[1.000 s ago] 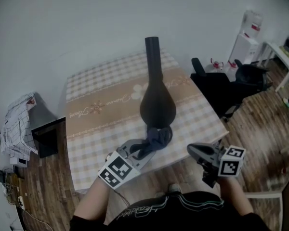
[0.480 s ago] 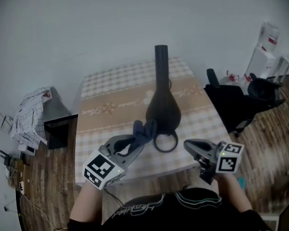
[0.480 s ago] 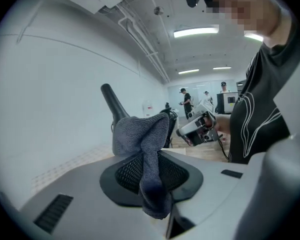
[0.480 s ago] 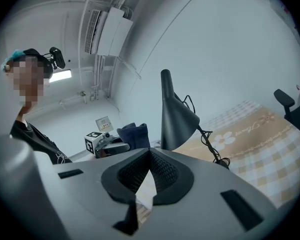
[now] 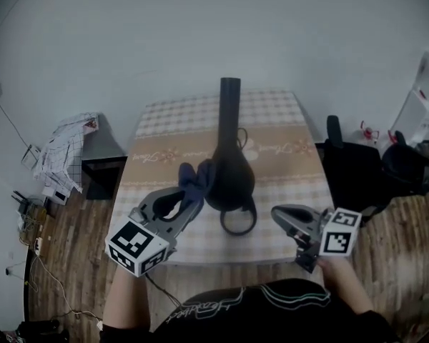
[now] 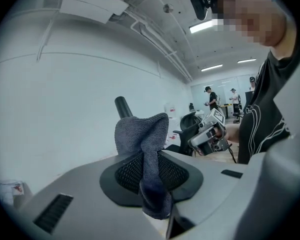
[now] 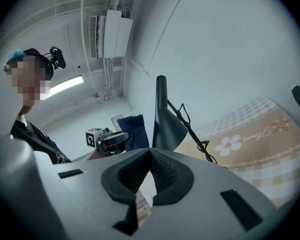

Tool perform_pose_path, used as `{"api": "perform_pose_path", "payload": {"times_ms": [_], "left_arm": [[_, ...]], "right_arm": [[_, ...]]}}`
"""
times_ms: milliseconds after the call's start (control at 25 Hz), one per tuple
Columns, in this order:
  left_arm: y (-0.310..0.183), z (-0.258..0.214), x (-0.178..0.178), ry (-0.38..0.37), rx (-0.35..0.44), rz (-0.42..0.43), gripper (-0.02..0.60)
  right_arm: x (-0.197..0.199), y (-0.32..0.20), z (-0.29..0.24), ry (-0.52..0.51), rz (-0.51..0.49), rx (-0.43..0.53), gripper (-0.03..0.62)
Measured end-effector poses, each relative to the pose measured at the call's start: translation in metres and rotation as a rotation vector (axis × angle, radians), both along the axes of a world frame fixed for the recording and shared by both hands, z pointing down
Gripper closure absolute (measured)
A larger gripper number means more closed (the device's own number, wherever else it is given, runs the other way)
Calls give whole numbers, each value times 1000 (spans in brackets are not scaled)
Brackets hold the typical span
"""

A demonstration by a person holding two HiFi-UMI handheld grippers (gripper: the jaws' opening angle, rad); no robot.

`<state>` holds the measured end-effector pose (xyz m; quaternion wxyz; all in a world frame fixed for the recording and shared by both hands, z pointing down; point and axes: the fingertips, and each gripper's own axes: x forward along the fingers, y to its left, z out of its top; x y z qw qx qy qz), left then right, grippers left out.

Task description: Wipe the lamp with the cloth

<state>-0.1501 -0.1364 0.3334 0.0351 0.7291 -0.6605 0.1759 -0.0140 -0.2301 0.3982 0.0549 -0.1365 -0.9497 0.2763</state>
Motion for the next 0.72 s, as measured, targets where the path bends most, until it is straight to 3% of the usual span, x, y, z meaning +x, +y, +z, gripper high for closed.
{"api": "perform_pose_path", "payload": {"times_ms": [360,720], "left_arm": [[-18,-39,16,-144,26,-128,509],[-75,-98,20,-318,28,-217,509]], "right_arm": [[19,-17,12,-10,-116,6,583],[21,-56,-2,-44,-218,3,583]]}}
